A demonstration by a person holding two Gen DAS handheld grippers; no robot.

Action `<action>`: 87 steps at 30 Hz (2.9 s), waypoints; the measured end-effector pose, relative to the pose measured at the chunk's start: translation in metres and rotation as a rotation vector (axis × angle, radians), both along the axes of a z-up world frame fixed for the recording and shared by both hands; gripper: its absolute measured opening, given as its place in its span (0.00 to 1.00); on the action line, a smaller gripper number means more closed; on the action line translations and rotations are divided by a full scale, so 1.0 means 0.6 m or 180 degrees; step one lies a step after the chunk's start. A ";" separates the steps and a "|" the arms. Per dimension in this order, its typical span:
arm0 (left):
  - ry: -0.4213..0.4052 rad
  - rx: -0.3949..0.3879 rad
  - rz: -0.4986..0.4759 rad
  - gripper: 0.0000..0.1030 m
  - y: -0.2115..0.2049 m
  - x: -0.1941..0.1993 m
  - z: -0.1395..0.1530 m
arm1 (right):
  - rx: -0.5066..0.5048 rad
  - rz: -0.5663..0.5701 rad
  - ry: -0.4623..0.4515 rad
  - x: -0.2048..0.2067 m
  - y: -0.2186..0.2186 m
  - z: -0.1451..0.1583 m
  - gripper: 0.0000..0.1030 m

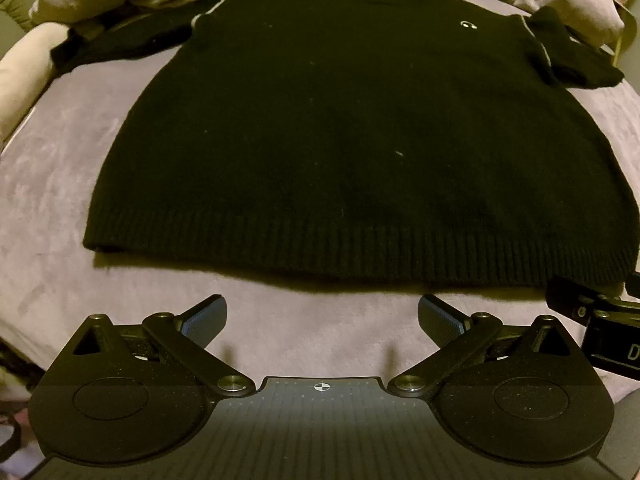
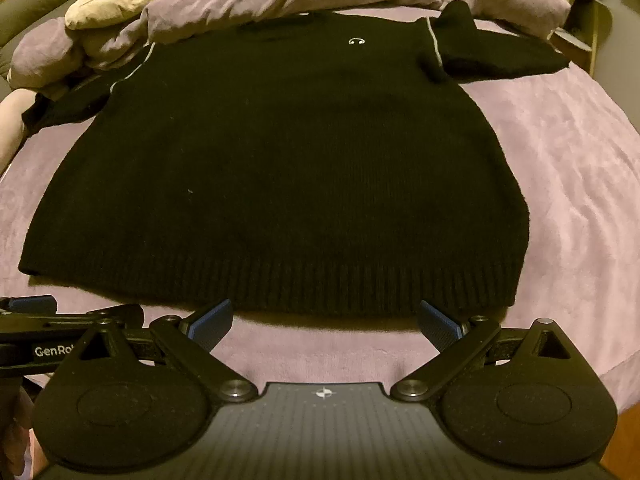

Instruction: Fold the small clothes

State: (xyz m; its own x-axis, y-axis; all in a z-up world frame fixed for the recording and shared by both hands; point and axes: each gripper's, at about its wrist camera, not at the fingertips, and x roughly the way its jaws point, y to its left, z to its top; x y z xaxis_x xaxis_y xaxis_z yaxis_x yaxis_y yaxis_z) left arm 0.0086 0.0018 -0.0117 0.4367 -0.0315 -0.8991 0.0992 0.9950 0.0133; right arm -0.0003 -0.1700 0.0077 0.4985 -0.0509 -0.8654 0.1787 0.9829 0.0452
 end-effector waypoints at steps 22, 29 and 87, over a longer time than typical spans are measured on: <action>0.0058 -0.0010 -0.0018 1.00 -0.004 0.002 -0.009 | 0.0045 -0.0037 0.0044 0.003 -0.006 -0.006 0.96; 0.0088 -0.0013 -0.0006 1.00 0.001 0.003 -0.013 | 0.0065 -0.0040 0.0060 0.006 -0.006 -0.010 0.96; -0.0047 -0.0119 0.0779 1.00 -0.149 0.379 -0.075 | 0.1390 -0.1846 -0.0995 0.367 -0.724 -0.062 0.54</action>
State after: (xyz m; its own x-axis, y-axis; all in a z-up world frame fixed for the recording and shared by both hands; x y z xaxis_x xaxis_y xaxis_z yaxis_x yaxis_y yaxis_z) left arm 0.2357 -0.0874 -0.0568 0.4486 0.0436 -0.8927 -0.1449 0.9891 -0.0245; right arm 0.2196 -0.6045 -0.0296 0.7198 -0.0652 -0.6912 0.5727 0.6184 0.5381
